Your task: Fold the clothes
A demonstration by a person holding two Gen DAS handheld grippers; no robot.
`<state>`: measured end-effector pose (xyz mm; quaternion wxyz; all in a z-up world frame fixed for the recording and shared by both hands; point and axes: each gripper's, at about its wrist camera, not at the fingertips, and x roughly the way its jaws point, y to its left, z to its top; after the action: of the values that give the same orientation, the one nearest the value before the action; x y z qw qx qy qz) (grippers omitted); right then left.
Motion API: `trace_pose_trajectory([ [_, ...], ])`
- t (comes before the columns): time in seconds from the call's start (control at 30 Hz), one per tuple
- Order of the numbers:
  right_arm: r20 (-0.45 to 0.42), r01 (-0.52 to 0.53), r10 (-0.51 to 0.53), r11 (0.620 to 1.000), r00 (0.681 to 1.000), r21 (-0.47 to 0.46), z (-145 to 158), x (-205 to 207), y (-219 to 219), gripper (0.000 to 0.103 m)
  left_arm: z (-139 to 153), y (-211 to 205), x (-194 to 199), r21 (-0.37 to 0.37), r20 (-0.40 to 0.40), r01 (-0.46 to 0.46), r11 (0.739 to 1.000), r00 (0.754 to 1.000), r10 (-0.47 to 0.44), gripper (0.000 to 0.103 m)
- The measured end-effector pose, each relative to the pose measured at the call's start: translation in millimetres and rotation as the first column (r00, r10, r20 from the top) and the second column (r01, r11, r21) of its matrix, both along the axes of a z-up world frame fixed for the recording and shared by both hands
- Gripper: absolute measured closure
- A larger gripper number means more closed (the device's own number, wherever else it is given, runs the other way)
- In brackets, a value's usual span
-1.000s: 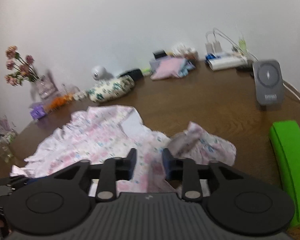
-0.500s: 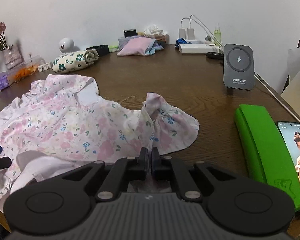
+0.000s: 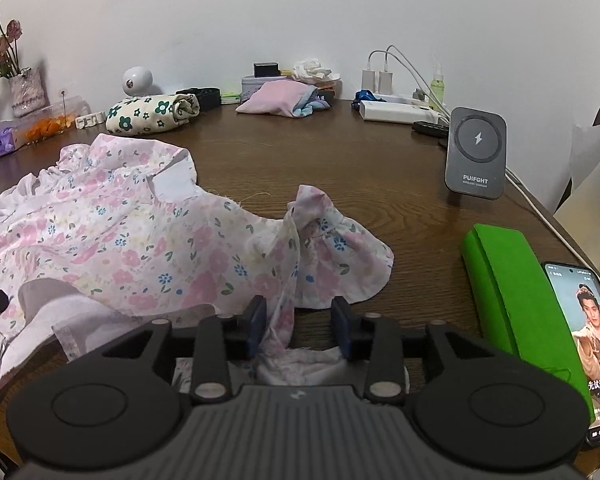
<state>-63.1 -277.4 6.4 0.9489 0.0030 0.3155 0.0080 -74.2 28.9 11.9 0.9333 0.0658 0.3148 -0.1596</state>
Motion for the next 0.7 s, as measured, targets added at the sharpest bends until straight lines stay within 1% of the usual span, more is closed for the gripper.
trace_pose_trajectory([
  [0.1, 0.045, 0.002, -0.002, 1.0, 0.999, -0.005, 8, -5, 0, 0.067, 4, 3, 0, -0.002, -0.012, 0.007, 1.0, 1.0, -0.007, 0.043],
  [0.13, 0.068, -0.001, 0.002, 1.0, 0.998, -0.009, 12, -8, 1, 0.067, 8, 8, -1, -0.011, -0.003, 0.008, 1.0, 1.0, -0.008, 0.043],
  [0.2, 0.12, -0.024, 0.026, 1.0, 0.992, -0.02, 20, -14, 4, 0.067, 18, 23, -4, -0.035, 0.027, -0.017, 0.999, 0.999, 0.018, 0.043],
  [0.23, 0.138, -0.046, 0.049, 0.999, 0.989, -0.02, 23, -17, 7, 0.067, 23, 31, -5, -0.046, 0.04, -0.031, 0.998, 0.999, 0.033, 0.043],
  [0.3, 0.15, -0.108, 0.109, 0.994, 0.983, -0.015, 24, -20, 15, 0.067, 26, 47, -3, -0.052, 0.036, -0.068, 0.996, 0.997, 0.069, 0.044],
  [0.4, 0.168, -0.199, 0.197, 0.98, 0.966, -0.009, 26, -25, 28, 0.067, 24, 66, -1, -0.03, 0.016, -0.128, 0.991, 0.992, 0.129, 0.045],
  [0.5, 0.153, -0.273, 0.272, 0.962, 0.95, -0.017, 22, -25, 44, 0.067, 23, 75, 0, -0.037, -0.003, -0.151, 0.988, 0.989, 0.151, 0.045],
  [0.57, 0.133, -0.311, 0.311, 0.95, 0.941, -0.024, 18, -24, 53, 0.067, 34, 82, 6, -0.091, -0.014, -0.142, 0.986, 0.99, 0.142, 0.045],
  [0.6, 0.125, -0.33, 0.33, 0.944, 0.936, -0.026, 17, -23, 57, 0.067, 41, 83, 13, -0.114, -0.028, -0.136, 0.984, 0.991, 0.133, 0.045],
  [0.7, 0.114, -0.387, 0.387, 0.922, 0.915, -0.028, 16, -23, 70, 0.067, 64, 82, 49, -0.151, -0.096, -0.085, 0.985, 0.993, 0.071, 0.046],
])
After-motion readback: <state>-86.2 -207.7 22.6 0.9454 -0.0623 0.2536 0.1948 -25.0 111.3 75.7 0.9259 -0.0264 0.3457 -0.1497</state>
